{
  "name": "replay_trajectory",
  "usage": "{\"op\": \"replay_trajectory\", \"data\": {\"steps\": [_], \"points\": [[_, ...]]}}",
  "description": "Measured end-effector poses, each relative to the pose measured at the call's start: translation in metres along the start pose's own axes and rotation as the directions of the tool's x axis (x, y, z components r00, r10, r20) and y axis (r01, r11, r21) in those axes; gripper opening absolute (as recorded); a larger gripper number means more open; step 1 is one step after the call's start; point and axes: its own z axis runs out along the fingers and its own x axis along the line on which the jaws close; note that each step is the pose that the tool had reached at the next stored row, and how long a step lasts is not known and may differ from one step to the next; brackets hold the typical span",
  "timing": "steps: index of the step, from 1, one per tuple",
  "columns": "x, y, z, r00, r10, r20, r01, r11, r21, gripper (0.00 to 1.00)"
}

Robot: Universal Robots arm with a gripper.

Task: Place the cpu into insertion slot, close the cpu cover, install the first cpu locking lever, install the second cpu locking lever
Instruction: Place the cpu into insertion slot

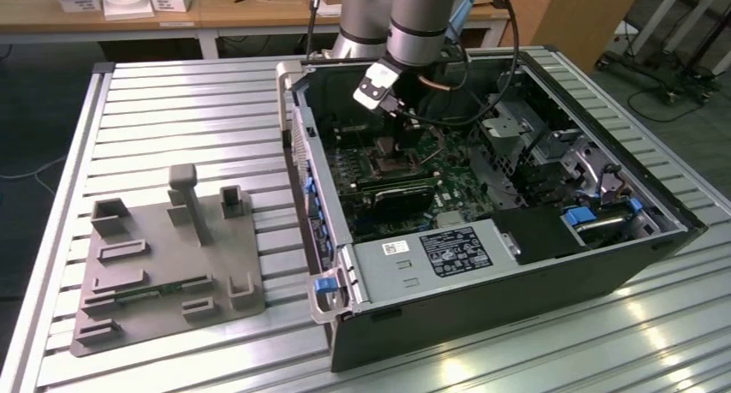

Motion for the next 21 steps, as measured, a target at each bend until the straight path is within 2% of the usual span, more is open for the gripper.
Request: {"op": "replay_trajectory", "data": {"steps": [21], "points": [[-0.0012, -0.0002, 0.0105, 1.0, -0.004, 0.0006, 0.004, 1.0, 0.0, 0.54]]}}
